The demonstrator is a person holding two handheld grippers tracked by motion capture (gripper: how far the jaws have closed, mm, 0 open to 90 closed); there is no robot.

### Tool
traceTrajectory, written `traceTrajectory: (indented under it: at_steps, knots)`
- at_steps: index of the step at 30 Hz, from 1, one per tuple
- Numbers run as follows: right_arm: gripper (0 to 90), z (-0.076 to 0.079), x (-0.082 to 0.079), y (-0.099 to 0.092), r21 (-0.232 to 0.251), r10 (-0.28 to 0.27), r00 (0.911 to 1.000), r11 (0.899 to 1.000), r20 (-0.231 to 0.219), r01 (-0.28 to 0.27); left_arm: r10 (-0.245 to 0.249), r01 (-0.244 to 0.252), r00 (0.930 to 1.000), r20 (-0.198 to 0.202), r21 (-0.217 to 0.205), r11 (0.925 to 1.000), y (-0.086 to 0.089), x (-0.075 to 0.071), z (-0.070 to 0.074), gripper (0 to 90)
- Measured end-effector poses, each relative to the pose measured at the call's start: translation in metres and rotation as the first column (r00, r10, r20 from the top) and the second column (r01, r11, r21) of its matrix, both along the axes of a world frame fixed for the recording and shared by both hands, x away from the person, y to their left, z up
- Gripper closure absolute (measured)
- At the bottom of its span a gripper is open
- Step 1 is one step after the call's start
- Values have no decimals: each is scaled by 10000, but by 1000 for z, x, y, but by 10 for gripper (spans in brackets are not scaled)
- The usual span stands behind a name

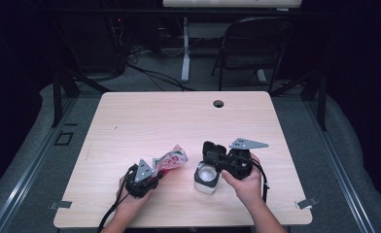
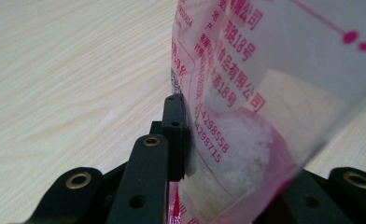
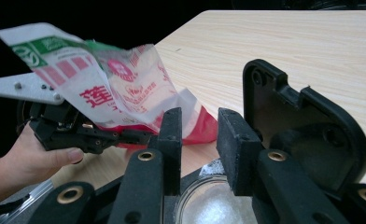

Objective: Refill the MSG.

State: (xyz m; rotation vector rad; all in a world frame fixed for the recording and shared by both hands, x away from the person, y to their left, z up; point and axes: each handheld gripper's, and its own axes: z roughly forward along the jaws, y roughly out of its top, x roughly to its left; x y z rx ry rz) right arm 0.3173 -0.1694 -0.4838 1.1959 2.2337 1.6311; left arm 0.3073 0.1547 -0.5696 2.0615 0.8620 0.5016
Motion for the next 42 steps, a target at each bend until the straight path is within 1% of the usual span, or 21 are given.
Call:
traceTrajectory:
  at_steps: [2, 5, 8, 11, 12, 14, 17, 19, 20, 21, 23, 25, 27, 28, 29, 34, 35, 38, 40, 41, 42]
  knots:
    - [710, 0, 0, -1, -21, -14, 10000, 10000, -14, 14, 58, -62, 9998, -190, -224, 9997, 3, 2, -1, 771]
    - [710, 0, 0, -1, 13, -22, 10000, 10000, 10, 22, 203, -224, 9991, -369, -575, 9981, 8, 4, -2, 785]
    - [707, -1, -1, -2, 37, -39, 10000, 10000, -11, 39, 408, -465, 9974, -599, -956, 9943, 13, 6, -2, 795]
    - [706, -1, -1, -3, 11, -70, 10000, 10000, 6, 70, 616, -682, 9961, -627, -1088, 9917, 19, 8, 0, 798]
    - [705, 0, -1, -4, -51, -64, 10000, 10000, 10, 64, 729, -800, 9953, -644, -1170, 9899, 22, 8, 1, 799]
    - [704, 0, -1, -4, 23, -71, 10000, 10000, -3, 71, 946, -1022, 9936, -625, -1315, 9860, 28, 9, 4, 800]
    - [702, 0, -1, -6, 71, -132, 9999, 9999, 27, 132, 1375, -1461, 9884, -647, -1548, 9771, 39, 11, 7, 800]
    - [701, 0, -1, -8, 59, -203, 9998, 9998, 41, 203, 1693, -1792, 9831, -692, -1802, 9672, 47, 12, 9, 799]
    - [701, 0, -1, -8, 175, -220, 9998, 9996, 38, 219, 1872, -1964, 9801, -655, -1893, 9621, 51, 13, 10, 799]
    - [700, 0, -1, -9, 210, -263, 9997, 9994, 13, 263, 2054, -2138, 9766, -633, -1900, 9582, 55, 13, 11, 799]
    - [697, 1, -1, -10, 254, -312, 9995, 9992, -25, 312, 2425, -2503, 9681, -631, -2011, 9471, 63, 14, 13, 798]
    - [692, 0, -1, -11, 201, -334, 9994, 9992, -25, 335, 2750, -2844, 9587, -729, -2280, 9312, 72, 15, 13, 799]
    - [686, 0, -1, -11, 231, -374, 9993, 9990, -39, 375, 3026, -3170, 9484, -946, -2601, 9121, 81, 15, 12, 799]
    - [685, 0, -1, -11, 244, -382, 9992, 9990, -62, 384, 3102, -3277, 9447, -1065, -2681, 9059, 85, 16, 11, 799]
    - [685, 0, -1, -11, 255, -391, 9992, 9989, -85, 393, 3228, -3427, 9393, -1160, -2811, 8964, 89, 16, 10, 799]
    - [683, 0, -2, -13, 264, -362, 9993, 9990, -36, 362, 3713, -3996, 9164, -1492, -2937, 8684, 101, 18, 5, 799]
    - [682, -1, -2, -13, 253, -365, 9993, 9990, -30, 366, 3804, -4081, 9128, -1488, -2926, 8648, 102, 18, 4, 799]
    - [682, -1, -2, -13, 261, -414, 9991, 9988, -76, 416, 3937, -4223, 9062, -1545, -2801, 8621, 104, 19, 1, 799]
    - [681, -1, -2, -14, 244, -418, 9991, 9988, -55, 419, 3952, -4270, 9037, -1647, -2780, 8605, 104, 20, 0, 798]
    - [681, -1, -1, -14, 250, -433, 9990, 9987, -53, 435, 3954, -4282, 9030, -1683, -2744, 8611, 105, 20, -1, 797]
    - [680, -2, -1, -14, 310, -431, 9991, 9986, -54, 433, 3968, -4307, 9018, -1714, -2776, 8588, 105, 20, -2, 797]
